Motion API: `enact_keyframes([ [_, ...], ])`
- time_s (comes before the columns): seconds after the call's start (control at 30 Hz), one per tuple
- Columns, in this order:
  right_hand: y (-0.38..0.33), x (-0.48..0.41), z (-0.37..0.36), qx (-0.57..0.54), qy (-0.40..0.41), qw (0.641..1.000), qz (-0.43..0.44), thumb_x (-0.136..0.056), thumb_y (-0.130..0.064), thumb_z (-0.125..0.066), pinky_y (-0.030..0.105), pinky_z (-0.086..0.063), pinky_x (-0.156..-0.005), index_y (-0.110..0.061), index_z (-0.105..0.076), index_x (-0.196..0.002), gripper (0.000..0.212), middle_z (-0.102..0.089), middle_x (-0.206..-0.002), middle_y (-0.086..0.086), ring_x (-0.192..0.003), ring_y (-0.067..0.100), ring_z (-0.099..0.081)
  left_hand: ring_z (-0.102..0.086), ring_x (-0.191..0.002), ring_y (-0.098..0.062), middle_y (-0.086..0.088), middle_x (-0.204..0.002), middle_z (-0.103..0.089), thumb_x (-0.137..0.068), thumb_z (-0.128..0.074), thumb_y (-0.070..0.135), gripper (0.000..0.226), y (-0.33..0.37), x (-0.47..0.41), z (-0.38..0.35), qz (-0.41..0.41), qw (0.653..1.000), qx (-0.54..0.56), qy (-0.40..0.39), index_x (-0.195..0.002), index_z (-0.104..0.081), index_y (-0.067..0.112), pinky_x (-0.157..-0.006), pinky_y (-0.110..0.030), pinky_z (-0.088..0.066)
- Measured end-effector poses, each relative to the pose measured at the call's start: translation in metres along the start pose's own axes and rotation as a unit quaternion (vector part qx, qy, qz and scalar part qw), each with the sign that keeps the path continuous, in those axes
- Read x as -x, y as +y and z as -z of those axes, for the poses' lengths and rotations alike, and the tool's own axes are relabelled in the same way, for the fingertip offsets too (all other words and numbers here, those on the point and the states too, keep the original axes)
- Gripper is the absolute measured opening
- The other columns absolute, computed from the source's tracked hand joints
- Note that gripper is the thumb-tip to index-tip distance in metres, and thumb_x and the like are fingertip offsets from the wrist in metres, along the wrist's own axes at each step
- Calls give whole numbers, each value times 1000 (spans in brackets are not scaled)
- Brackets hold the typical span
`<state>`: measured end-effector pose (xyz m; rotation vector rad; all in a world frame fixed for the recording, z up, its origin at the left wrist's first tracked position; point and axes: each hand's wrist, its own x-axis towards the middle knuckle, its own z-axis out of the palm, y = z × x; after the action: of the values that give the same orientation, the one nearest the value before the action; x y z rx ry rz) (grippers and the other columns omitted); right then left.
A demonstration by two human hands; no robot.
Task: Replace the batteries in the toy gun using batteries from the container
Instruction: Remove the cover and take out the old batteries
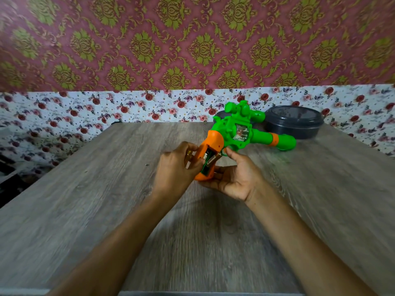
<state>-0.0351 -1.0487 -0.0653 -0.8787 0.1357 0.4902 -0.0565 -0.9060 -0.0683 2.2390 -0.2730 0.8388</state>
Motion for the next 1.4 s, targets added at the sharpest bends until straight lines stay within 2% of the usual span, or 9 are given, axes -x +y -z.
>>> enact_keyframes([
  [0.27, 2, 6, -1, 18, 2, 1000, 14, -93, -21, -40, 43, -56, -55, -3, -56, -88, 24, -58, -87, 19, -82, 33, -59, -66, -76, -21, -4, -88, -71, -81, -66, 31, 31, -3, 0, -1, -24, 999, -32, -8, -108, -62, 16, -65, -41, -55],
  [0.53, 12, 2, -1, -24, 24, 999, -37, -90, -17, -42, 49, -55, -54, 13, -42, -122, 44, -50, -120, 31, -106, 41, -57, -65, -75, -23, -5, -90, -69, -85, -64, 28, 27, -6, -3, 1, 14, 999, -44, -20, -109, -61, 15, -65, -43, -55],
  [0.7, 21, 0, -7, 45, 47, 998, -10, -88, -3, -44, 34, -57, -46, 7, -54, -102, 20, -60, -93, 27, -75, 32, -59, -64, -75, -24, -4, -87, -68, -84, -64, 29, 26, -6, -3, 1, 21, 998, -51, -25, -107, -62, 16, -65, -42, -54],
  [0.8, 23, 2, -9, 75, 62, 995, -4, -86, 11, -41, 28, -56, -48, 8, -57, -85, 17, -66, -57, 17, -48, 21, -65, -64, -77, -24, -4, -88, -68, -84, -64, 29, 25, -7, -4, 0, 26, 998, -44, -25, -105, -62, 17, -66, -42, -54],
  [0.93, 10, 9, -4, 166, 117, 975, 94, -83, 17, -45, 20, -52, -42, 5, -57, -101, 25, -64, -54, 10, -41, 14, -61, -64, -78, -22, -5, -88, -69, -83, -67, 26, 26, -11, -5, 2, 43, 999, -23, -9, -105, -63, 13, -67, -39, -55],
  [1.0, -8, 10, 17, 292, 196, 913, 208, -78, 10, -61, 26, -56, -55, 1, -56, -104, 28, -61, -71, 12, -54, 20, -61, -65, -79, -22, -6, -91, -68, -83, -68, 24, 28, -11, -6, 3, 52, 999, -7, -7, -106, -63, 10, -67, -39, -57],
  [1.13, -35, 20, 62, 553, 359, 679, 323, -65, -6, -78, 37, -51, -80, -7, -63, -89, 28, -68, -89, 18, -86, 33, -64, -62, -76, -17, 1, -84, -61, -82, -69, 21, 27, -10, -7, 4, 58, 998, 3, -9, -105, -63, 8, -66, -34, -56],
  [1.3, -38, 27, 75, 702, 412, 541, 215, -77, -12, -68, 32, -49, -78, -9, -68, -99, 23, -68, -104, 16, -98, 34, -62, -59, -75, -16, -1, -85, -62, -82, -69, 21, 26, -11, -6, 5, 62, 998, -4, -9, -104, -64, 7, -60, -24, -46],
  [1.4, -36, 26, 71, 738, 411, 502, 183, -83, -13, -60, 34, -49, -82, -10, -67, -105, 23, -65, -109, 16, -104, 34, -60, -59, -75, -15, -2, -86, -64, -83, -69, 22, 25, -12, -6, 5, 72, 997, -3, -11, -103, -64, 8, -57, -20, -42],
])
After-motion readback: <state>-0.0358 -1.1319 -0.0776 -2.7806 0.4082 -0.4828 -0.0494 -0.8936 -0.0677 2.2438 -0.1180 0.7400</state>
